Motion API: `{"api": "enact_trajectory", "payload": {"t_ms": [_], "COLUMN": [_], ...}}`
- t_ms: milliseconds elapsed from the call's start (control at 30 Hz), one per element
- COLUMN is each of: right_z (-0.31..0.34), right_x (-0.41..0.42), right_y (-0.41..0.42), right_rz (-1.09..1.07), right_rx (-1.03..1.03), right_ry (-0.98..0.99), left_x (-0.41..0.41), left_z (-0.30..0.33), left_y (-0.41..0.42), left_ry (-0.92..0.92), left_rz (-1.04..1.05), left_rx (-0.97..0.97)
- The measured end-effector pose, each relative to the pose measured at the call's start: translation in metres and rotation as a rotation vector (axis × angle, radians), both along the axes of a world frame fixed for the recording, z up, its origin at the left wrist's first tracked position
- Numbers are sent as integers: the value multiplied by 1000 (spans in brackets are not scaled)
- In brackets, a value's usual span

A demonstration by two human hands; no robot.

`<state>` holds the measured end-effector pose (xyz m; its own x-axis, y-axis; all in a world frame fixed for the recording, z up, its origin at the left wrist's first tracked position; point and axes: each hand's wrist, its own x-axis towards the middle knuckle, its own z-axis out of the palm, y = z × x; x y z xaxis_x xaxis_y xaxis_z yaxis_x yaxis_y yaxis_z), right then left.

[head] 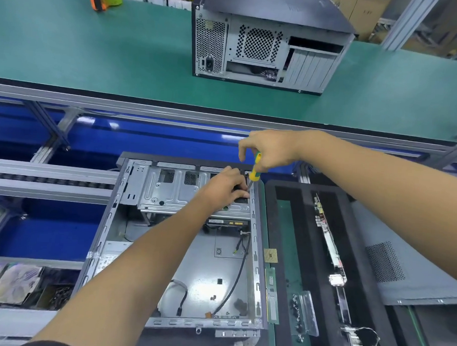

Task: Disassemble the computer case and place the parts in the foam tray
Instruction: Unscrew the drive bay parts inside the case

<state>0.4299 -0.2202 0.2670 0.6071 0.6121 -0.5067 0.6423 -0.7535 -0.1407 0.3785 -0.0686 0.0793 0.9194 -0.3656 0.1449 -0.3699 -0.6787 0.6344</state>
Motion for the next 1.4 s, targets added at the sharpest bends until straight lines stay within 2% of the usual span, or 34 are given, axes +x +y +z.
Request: {"api": "enact_trajectory", "payload": {"t_ms": [67, 133, 300, 467, 667, 800, 967, 1100, 1133, 1267, 1333, 1400], "right_z": [0, -3, -3, 1, 3, -1, 1, 3, 3, 9, 9, 6], "right_x": [2, 2, -2, 1, -2, -1, -4, -4, -3, -4, -7, -7], "right_y": [1, 2, 5, 4, 0, 1, 2, 1, 0, -3, -3, -1], "right_rz": [50, 98, 41, 9, 23, 62, 16, 125, 153, 37, -12, -2], "right_rx": [-139, -156, 56, -77, 15, -65, 90, -148, -156, 4, -7, -49], "right_ry": [-245, -352, -81, -211, -81, -300, -67, -391, -407, -96, -97, -202], "left_x": [0, 1, 0, 0, 1, 0, 0, 0, 0, -1, 0, 0], "left_z": [0, -1, -1, -1, -2, -1, -1, -2, -2, -2, -2, -2], "left_y": [-1, 0, 0, 0, 0, -1, 0, 0, -1, 0, -1, -1], "left_ry": [4, 4, -20, 6, 11, 30, 20, 24, 23, 18, 21, 28], "left_rz": [8, 13, -7, 9, 2, 20, 10, 17, 14, 5, 5, 10], "left_rx": [10, 13, -15, 1, 2, -1, 5, -1, -3, -17, -7, 10]}}
